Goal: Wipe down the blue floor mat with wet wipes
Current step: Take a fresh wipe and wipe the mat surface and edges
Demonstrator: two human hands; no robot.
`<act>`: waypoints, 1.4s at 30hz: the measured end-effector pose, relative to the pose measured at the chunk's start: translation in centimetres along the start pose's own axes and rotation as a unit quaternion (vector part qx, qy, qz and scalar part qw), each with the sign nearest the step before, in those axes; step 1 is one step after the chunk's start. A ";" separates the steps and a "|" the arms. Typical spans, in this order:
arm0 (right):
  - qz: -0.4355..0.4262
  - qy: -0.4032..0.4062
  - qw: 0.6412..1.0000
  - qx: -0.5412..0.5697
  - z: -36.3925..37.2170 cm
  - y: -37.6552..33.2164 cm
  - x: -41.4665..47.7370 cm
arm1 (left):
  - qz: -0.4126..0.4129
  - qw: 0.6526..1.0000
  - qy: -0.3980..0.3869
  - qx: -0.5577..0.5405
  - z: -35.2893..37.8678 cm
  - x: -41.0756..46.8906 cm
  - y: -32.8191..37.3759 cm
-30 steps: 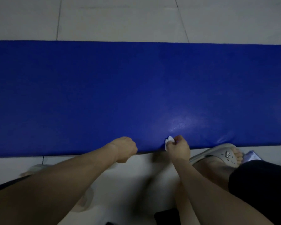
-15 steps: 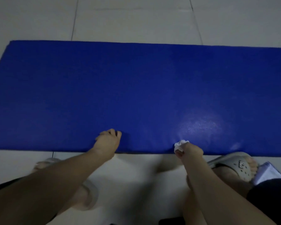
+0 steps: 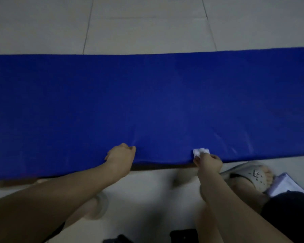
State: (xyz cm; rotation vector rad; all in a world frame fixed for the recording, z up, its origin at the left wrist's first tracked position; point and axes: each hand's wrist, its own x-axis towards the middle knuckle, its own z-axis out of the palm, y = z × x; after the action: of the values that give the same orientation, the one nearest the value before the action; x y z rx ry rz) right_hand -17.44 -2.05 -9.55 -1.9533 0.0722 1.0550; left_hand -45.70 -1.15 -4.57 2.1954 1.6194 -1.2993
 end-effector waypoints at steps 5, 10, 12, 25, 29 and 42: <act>-0.069 -0.030 0.989 -0.125 0.6 0.1 -0.3 | -0.031 0.998 0.048 -0.031 3.4 4.0 -2.6; -0.186 -0.004 0.949 -0.253 2.1 -2.0 0.3 | 0.012 1.000 0.015 0.025 5.3 3.9 -2.7; -0.220 -0.028 0.933 -0.283 3.1 -2.5 0.3 | 0.023 0.999 0.011 0.020 5.6 3.7 -2.5; -0.241 -0.047 0.889 -0.387 0.5 3.0 -1.7 | 0.122 0.991 -0.035 -0.052 6.1 3.0 -3.3; -0.262 -0.031 0.847 -0.462 0.6 2.8 -1.4 | 0.096 0.980 -0.062 -0.162 2.9 5.0 -7.2; -0.223 0.033 0.882 -0.415 3.7 4.3 -0.2 | 0.026 0.947 -0.111 -0.300 4.2 8.9 -7.9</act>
State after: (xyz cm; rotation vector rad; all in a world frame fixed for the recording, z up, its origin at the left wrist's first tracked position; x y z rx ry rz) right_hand -21.78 -2.09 -13.23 -2.5702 -0.8924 0.7499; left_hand -54.05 6.29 -10.36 1.6502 1.5843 -0.8439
